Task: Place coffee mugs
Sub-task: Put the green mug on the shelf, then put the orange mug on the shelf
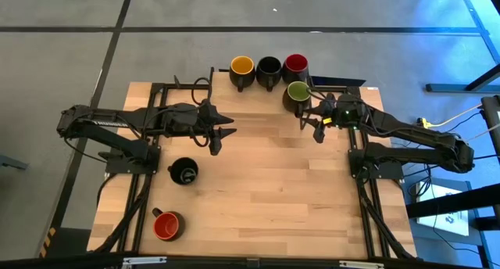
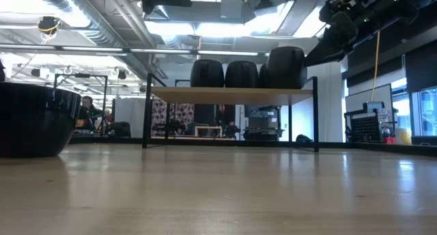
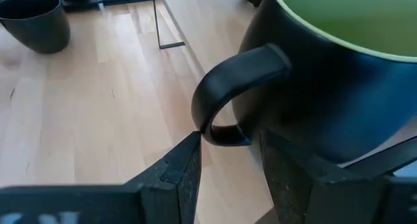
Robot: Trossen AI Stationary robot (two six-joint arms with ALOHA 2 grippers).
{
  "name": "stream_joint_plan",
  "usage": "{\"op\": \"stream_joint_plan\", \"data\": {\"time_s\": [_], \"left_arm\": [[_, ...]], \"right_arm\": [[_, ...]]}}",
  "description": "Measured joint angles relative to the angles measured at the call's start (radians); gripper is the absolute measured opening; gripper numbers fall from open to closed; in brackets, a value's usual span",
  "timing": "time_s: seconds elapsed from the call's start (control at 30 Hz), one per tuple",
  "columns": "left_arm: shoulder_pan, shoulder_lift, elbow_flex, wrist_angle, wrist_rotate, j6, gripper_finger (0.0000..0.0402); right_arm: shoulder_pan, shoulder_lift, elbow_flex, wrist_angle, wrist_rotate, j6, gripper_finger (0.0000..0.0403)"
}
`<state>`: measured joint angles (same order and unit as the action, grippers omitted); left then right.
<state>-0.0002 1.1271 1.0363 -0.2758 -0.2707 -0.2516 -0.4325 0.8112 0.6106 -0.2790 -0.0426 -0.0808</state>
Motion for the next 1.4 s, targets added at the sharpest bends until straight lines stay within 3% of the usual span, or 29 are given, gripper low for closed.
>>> {"op": "stream_joint_plan", "data": {"time_s": [0.27,0.4,0.6,0.7,0.93,1.17,1.4], "left_arm": [[0.000,0.000,0.000,0.000,0.000,0.000,0.0161],[0.000,0.000,0.000,0.000,0.000,0.000,0.0161],[0.000,0.000,0.000,0.000,0.000,0.000,0.0161],[-0.002,0.000,0.000,0.000,0.004,0.000,0.0161],[-0.058,0.000,0.000,-0.037,0.027,-0.010,0.0161],[-0.149,0.000,0.000,-0.277,0.027,-0.170,0.0161],[-0.226,0.000,0.000,-0.565,0.054,-0.378,0.0161]], "right_arm": [[0.000,-0.035,0.000,-0.049,-0.046,0.096,0.0143],[0.002,-0.074,0.000,-0.090,-0.142,0.224,0.0143],[0.127,-0.089,0.000,-0.107,-0.217,0.391,0.0143],[0.244,-0.074,0.000,-0.099,-0.165,0.456,0.0143],[0.522,-0.012,0.000,-0.069,0.078,0.585,0.0143],[0.698,0.086,0.000,-0.066,0.245,0.696,0.0143],[0.786,0.188,0.000,-0.057,0.338,0.789,0.0143]]}}
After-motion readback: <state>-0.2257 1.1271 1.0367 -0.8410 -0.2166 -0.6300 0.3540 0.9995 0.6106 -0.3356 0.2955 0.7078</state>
